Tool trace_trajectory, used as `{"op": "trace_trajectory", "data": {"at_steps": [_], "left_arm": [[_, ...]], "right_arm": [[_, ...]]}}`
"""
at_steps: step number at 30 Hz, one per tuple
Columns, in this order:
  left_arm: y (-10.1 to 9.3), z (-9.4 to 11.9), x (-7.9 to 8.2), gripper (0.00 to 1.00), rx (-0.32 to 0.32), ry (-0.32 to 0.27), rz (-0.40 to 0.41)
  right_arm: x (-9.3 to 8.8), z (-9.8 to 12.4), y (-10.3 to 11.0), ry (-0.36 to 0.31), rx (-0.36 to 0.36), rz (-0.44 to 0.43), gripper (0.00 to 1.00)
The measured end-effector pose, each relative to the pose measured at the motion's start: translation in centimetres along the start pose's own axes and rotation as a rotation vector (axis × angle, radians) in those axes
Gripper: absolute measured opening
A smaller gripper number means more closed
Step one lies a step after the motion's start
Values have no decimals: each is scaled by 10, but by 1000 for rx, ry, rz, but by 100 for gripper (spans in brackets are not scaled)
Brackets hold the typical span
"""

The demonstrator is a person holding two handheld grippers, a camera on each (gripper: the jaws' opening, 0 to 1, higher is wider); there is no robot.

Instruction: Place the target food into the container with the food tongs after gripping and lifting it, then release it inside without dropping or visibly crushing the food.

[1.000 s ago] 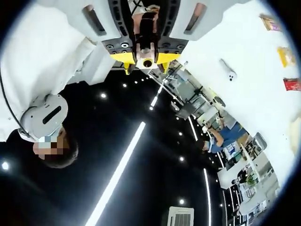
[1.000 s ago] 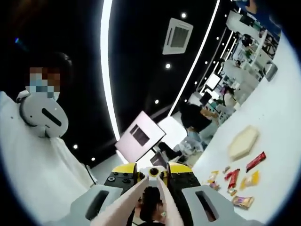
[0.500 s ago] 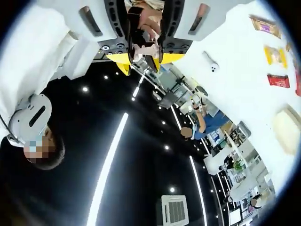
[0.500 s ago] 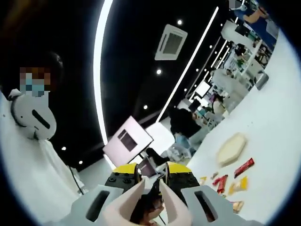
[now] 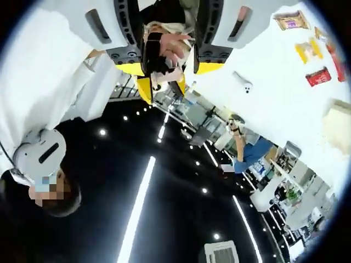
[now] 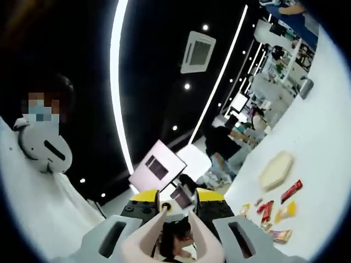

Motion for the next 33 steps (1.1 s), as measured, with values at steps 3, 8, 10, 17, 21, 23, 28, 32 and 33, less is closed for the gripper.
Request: {"op": "trace_trajectory", "data": {"at_steps": [3, 8, 10, 17, 21, 23, 28, 32, 33], "left_arm": [[-2, -7, 0, 28, -12, 21, -15], [4, -2, 0, 23, -16, 25, 81], [4, 0, 0, 23, -16, 32, 101], [4, 2, 2, 19, -29, 0, 154], [6, 2, -1, 17, -11, -116, 189], [9, 4, -6, 16, -5, -179, 240], [9, 5, -11, 15, -1, -240, 270], [11, 7, -9, 15, -9, -269, 281], [11, 7, -8, 15, -11, -269, 282]], "right_arm": [[-3, 0, -1, 32, 24, -5, 24], [-4, 2, -5, 47, 47, -29, 24], [-5, 1, -5, 67, 58, -38, 24], [-6, -2, -8, 111, 89, -41, 23], [-6, -5, -11, 108, 82, -54, 23], [-6, -7, -12, 95, 72, -50, 23], [-8, -11, -11, 83, 57, -28, 23], [-8, -14, -12, 79, 40, -24, 26], [-8, -15, -12, 77, 37, -23, 28]]}}
Point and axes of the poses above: the point that each gripper's makers call its tool centre point, and the gripper's own axes: z roughly backward along the fingers, y roughly to its left, x roughly out of its top, the point moved 7 cm from there along z, roughly backward along the fingers, and after that the axes turned 2 degrees about x, right-handed, at the moved point
